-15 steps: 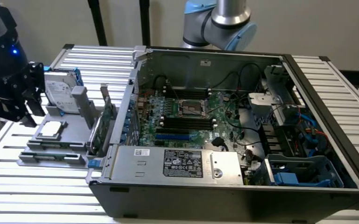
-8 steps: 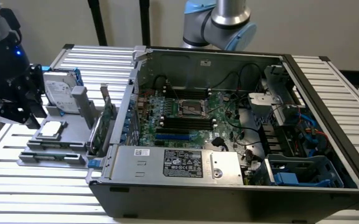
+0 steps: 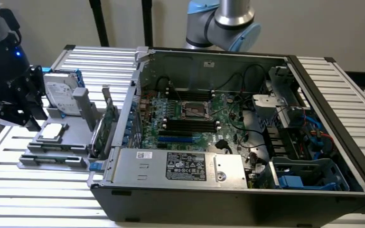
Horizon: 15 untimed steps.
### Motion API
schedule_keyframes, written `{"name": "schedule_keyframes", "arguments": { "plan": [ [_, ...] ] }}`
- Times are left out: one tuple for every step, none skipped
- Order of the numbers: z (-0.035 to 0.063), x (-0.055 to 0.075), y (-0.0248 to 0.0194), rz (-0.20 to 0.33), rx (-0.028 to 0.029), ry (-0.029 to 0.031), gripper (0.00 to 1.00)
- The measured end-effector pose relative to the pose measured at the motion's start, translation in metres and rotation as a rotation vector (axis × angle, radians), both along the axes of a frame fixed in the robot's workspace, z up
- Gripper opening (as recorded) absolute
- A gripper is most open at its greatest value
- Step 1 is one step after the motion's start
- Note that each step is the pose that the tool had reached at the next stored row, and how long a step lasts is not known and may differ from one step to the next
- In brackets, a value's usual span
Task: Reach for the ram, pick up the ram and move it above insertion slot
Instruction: 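Pick up the ram and move it above insertion slot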
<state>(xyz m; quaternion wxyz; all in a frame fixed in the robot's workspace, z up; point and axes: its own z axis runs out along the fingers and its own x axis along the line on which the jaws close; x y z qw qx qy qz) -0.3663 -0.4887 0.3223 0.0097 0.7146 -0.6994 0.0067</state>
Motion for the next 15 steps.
{"name": "schedule_keyframes", "arguments": {
  "plan": [
    [-0.0018, 0.000, 0.0000, 0.000, -0.0001, 0.0000, 0.36],
    [-0.0035, 0.000, 0.0000, 0.000, -0.0003, 0.0002, 0.36],
    [-0.0054, 0.000, 0.0000, 0.000, -0.0002, 0.0001, 0.36],
    [-0.0072, 0.000, 0.0000, 0.000, -0.0001, 0.0001, 0.36],
    [-0.0089, 0.000, 0.0000, -0.001, -0.0001, 0.0001, 0.36],
    [-0.0107, 0.000, 0.0000, -0.002, -0.0001, 0.0001, 0.36],
    [-0.0125, -0.001, 0.0001, -0.003, -0.0002, 0.0001, 0.36],
    [-0.0145, -0.001, 0.0001, -0.007, -0.0002, 0.0002, 0.36],
    [-0.0163, -0.002, 0.0001, -0.010, -0.0002, 0.0001, 0.36],
    [-0.0180, -0.003, 0.0000, -0.013, -0.0002, 0.0002, 0.36],
    [-0.0197, -0.005, 0.0000, -0.014, -0.0004, 0.0004, 0.36],
    [-0.0216, -0.006, 0.0000, -0.016, -0.0003, 0.0002, 0.36],
    [-0.0234, -0.007, 0.0000, -0.018, -0.0002, 0.0002, 0.36],
    [-0.0252, -0.008, 0.0000, -0.019, -0.0002, 0.0001, 0.36],
    [-0.0271, -0.009, 0.0000, -0.021, -0.0001, 0.0001, 0.36]
  ]
}}
